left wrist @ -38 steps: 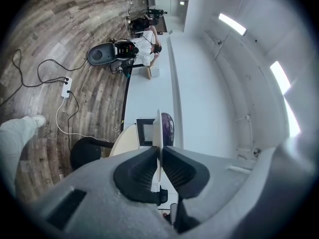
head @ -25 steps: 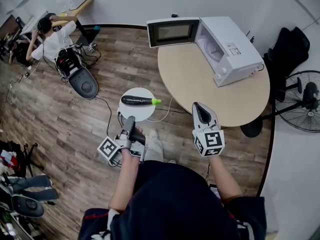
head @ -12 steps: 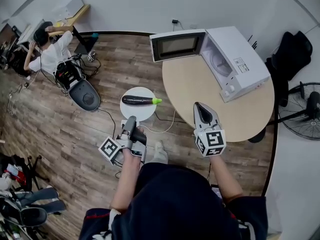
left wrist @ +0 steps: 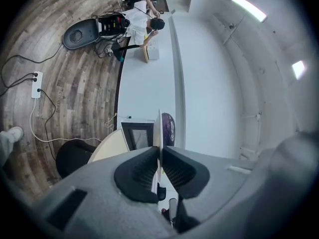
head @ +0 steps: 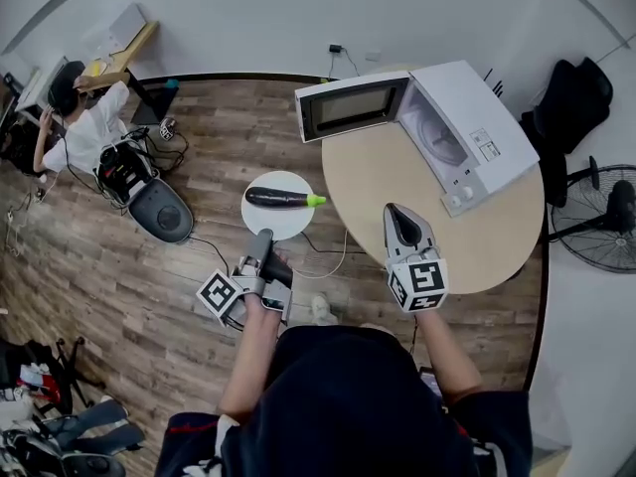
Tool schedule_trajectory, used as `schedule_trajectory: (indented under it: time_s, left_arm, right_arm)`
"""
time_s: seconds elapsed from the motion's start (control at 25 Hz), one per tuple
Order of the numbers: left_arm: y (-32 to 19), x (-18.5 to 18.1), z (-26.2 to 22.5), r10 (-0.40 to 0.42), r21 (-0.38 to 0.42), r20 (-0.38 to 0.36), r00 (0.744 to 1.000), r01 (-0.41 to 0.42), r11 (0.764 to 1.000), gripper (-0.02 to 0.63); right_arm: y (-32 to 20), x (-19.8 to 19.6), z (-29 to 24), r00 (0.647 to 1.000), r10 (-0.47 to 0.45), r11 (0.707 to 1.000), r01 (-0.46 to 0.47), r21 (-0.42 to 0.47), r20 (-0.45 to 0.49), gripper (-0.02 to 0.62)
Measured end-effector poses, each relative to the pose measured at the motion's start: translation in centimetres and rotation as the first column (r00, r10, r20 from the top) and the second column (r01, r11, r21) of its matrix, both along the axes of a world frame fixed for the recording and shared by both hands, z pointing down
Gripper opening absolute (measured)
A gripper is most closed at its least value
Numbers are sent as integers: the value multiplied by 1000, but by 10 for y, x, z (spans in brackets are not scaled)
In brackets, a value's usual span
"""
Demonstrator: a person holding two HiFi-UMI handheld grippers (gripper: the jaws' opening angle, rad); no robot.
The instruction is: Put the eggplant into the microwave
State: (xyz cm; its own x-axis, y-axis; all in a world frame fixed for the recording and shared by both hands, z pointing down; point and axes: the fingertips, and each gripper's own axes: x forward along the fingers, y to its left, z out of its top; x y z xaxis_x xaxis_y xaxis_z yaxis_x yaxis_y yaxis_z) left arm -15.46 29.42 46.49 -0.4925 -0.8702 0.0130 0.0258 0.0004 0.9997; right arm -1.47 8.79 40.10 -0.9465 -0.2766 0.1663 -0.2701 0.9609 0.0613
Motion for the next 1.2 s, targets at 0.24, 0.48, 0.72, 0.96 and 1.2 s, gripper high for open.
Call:
schedule_trajectory:
  time_s: [0.24, 0.48, 0.72, 0.96, 1.2]
  left_arm:
    - [-16, -22, 15, 36, -14, -21, 999, -36, 999, 37]
    - [-35, -35, 19, 56, -10, -26, 998, -57, 998, 37]
    - [-62, -41, 25, 81, -16, -37, 996, -82, 997, 37]
    - [-125, -52, 19, 116, -5, -39, 992, -116, 993, 37]
    - [-161, -58, 11, 148, 5, -37, 988, -147, 989, 37]
  right_arm:
    - [-14, -20, 11, 999, 32, 999, -32, -7, -14, 11]
    - [-26, -33, 19, 999, 29, 1000, -29, 2, -33, 11]
    - [-49, -38, 20, 999, 48, 999, -48, -1, -25, 11]
    - [-102, -53, 23, 998, 62, 998, -62, -12, -19, 11]
    - [-125, -60, 21, 997, 76, 997, -76, -11, -17, 11]
